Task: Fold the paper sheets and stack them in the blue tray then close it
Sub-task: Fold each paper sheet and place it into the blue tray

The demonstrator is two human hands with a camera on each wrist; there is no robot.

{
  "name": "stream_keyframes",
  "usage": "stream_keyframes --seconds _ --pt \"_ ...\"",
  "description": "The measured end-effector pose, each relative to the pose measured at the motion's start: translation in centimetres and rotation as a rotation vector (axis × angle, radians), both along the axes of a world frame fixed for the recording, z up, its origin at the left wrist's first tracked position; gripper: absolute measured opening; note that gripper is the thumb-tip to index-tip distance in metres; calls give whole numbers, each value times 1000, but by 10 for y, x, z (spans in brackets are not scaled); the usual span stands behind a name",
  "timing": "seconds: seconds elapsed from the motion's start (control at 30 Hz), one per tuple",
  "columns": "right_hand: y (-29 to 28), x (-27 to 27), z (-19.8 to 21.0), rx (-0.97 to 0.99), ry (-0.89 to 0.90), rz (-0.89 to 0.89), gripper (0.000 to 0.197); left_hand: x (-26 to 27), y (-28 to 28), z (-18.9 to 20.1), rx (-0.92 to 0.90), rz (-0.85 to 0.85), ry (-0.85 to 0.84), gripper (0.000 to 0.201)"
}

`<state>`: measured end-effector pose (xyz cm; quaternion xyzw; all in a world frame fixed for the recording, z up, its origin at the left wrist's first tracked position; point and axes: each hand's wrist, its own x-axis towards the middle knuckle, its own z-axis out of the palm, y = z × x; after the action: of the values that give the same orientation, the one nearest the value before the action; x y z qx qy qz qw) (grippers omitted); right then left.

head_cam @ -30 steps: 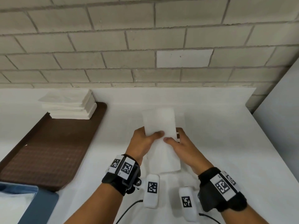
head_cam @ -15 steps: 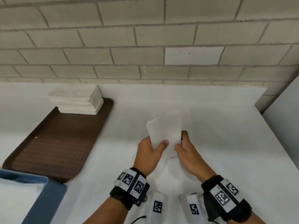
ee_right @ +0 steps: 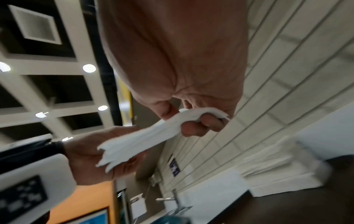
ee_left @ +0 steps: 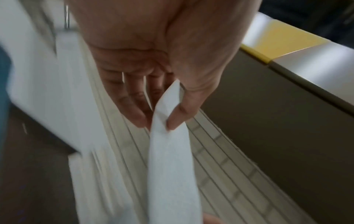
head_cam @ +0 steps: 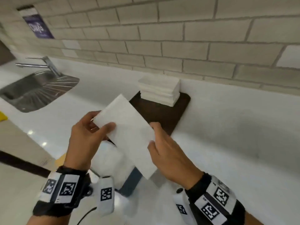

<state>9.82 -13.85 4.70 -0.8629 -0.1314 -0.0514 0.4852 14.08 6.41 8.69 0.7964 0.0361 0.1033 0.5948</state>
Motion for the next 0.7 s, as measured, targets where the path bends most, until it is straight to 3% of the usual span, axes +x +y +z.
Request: stream_keyframes --seconds 0.07,0.17,0.27,0.33,0.43,0.57,0.6,0.67,0.7 --pt "40 19 -14 -194 -84 40 42 5 49 -10 251 66 65 37" --pt "81 34 -35 -543 -88 109 45 9 87 -40 681 26 198 49" --pt "101 35 -53 -713 -32 130 39 6 98 -69 1057 -30 155 61" --pt "107 33 -55 -691 -1 96 52 5 98 -76 1118 -88 58 56" --pt "102 27 -53 -567 20 130 67 9 83 -75 1169 -276 87 34" --pt "39 13 -31 -307 -43 46 40 20 69 -61 1273 -447 197 21" --pt "10 8 -29 -258 -15 8 35 26 66 -54 1279 -442 195 27" --pt "-61 -6 -37 -208 84 -108 29 35 49 -36 1313 -403 88 44" --pt "-100 -13 -43 -210 148 -176 26 34 30 -25 1274 -421 21 41"
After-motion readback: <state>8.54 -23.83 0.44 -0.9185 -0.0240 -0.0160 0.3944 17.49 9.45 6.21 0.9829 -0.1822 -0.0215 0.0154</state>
